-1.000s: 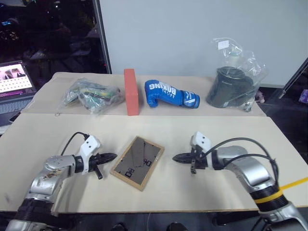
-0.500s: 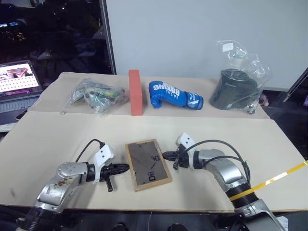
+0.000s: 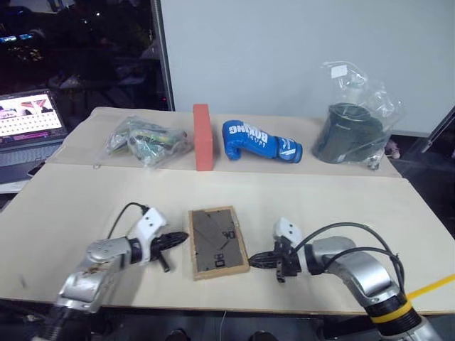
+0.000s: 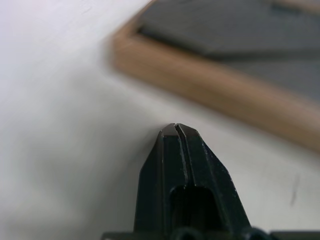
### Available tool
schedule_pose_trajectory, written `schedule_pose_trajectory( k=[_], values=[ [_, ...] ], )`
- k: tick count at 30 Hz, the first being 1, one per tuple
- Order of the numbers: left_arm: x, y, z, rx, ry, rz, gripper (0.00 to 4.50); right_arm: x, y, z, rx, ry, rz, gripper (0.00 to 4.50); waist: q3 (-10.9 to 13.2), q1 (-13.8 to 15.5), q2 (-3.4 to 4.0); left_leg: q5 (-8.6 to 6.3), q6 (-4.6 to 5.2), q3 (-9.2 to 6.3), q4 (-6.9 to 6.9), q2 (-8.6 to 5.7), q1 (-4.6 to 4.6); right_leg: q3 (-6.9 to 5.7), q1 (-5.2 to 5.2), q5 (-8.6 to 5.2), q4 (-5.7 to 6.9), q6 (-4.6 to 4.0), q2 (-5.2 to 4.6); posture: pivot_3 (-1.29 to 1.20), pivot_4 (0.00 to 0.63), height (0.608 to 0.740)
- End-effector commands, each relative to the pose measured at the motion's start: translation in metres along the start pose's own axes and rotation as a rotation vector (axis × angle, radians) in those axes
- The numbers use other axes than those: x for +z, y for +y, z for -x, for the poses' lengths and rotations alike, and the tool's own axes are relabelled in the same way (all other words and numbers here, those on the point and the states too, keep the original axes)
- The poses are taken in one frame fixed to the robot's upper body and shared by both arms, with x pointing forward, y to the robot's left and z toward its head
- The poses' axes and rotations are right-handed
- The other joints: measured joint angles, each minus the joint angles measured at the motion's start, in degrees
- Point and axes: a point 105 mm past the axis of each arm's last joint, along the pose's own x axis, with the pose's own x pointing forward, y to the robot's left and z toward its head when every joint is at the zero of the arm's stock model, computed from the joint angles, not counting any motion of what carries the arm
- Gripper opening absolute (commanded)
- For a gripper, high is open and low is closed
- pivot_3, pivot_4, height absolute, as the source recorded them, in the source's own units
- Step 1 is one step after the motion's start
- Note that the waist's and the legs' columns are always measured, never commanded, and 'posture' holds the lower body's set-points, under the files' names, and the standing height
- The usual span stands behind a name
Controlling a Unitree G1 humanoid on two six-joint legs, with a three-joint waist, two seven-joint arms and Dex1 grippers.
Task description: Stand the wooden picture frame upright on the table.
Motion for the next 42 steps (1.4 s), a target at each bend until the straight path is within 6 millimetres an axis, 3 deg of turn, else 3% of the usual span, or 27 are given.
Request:
schedule_pose_trajectory(
  k=[1, 4, 9, 13, 21, 26, 32, 36, 38, 42],
  values=[
    [0.006, -0.008, -0.010, -0.017, -0.009, -0.014, 0.00, 0.010, 0.003, -0.001, -0.004, -0.023, 0.019, 0.04, 0.0, 0.0, 0.00, 0.00, 0.00, -0.01, 0.00, 0.00, -0.03, 0.00, -0.02, 0.01, 0.00, -0.02, 0.00, 0.00, 0.150, 0.736],
    [0.001, -0.007, -0.005, -0.010, 0.015, -0.018, 0.00, 0.006, -0.003, 0.002, -0.042, -0.008, 0.018, 0.04, 0.0, 0.0, 0.00, 0.00, 0.00, -0.04, -0.02, 0.00, -0.03, 0.00, -0.04, 0.07, 0.01, -0.13, 0.01, 0.00, 0.150, 0.736],
    [-0.014, 0.002, 0.023, 0.025, 0.100, 0.034, 0.00, 0.002, -0.021, 0.018, -0.123, 0.016, 0.035, 0.04, 0.0, -0.3, 0.01, 0.00, 0.00, -0.05, -0.02, 0.00, 0.01, 0.00, -0.03, 0.04, 0.01, -0.07, 0.01, 0.00, 0.150, 0.736],
    [-0.020, -0.013, 0.038, -0.042, 0.124, 0.182, 0.00, 0.008, -0.043, 0.026, -0.211, 0.000, 0.076, 0.04, 0.0, -0.8, 0.01, 0.00, 0.00, -0.04, -0.04, 0.00, 0.11, 0.00, 0.01, -0.03, 0.01, 0.01, 0.00, 0.00, 0.150, 0.736],
    [-0.024, -0.046, 0.025, -0.143, 0.153, 0.220, 0.00, 0.017, -0.043, 0.008, -0.188, -0.064, 0.070, 0.04, -0.1, -1.1, 0.06, 0.00, 0.00, -0.05, -0.07, 0.00, 0.12, 0.00, 0.06, -0.04, 0.00, 0.00, 0.00, 0.00, 0.150, 0.736],
    [-0.017, -0.048, 0.019, -0.139, 0.121, 0.240, 0.00, 0.022, -0.045, 0.001, -0.202, -0.098, 0.063, 0.04, -0.1, -0.8, 0.07, 0.00, 0.00, -0.05, -0.06, -0.02, 0.11, 0.00, 0.06, -0.04, -0.01, 0.01, -0.01, 0.00, 0.150, 0.736],
    [-0.031, -0.034, 0.027, -0.065, 0.179, 0.209, 0.00, 0.015, -0.049, 0.007, -0.223, -0.078, 0.053, 0.04, -0.1, -0.5, 0.09, 0.00, 0.00, -0.05, -0.06, -0.03, 0.11, 0.00, 0.05, -0.04, -0.02, 0.00, -0.03, 0.00, 0.150, 0.736],
    [-0.018, 0.011, 0.042, 0.208, 0.088, 0.322, 0.00, 0.008, -0.049, 0.021, -0.229, -0.050, 0.055, 0.04, -0.2, -0.3, 0.11, 0.00, 0.00, -0.04, -0.06, -0.03, 0.12, 0.00, 0.06, -0.04, -0.02, -0.01, -0.03, 0.00, 0.150, 0.736],
    [-0.009, 0.022, 0.049, 0.265, 0.036, 0.358, 0.00, 0.008, -0.049, 0.027, -0.231, -0.047, 0.059, 0.04, -0.2, -0.3, 0.07, 0.00, 0.00, -0.07, -0.05, -0.02, 0.12, -0.01, 0.04, -0.04, 0.02, 0.01, -0.01, 0.00, 0.150, 0.736],
    [0.023, 0.007, 0.068, -0.012, -0.082, 0.700, 1.20, 0.010, -0.049, 0.041, -0.212, -0.028, 0.099, 0.00, -0.2, -0.9, 0.06, 0.00, 0.00, -0.14, -0.06, -0.03, 0.14, -0.01, 0.01, -0.03, 0.06, 0.00, 0.02, 0.00, 0.150, 0.736]
  ],
)
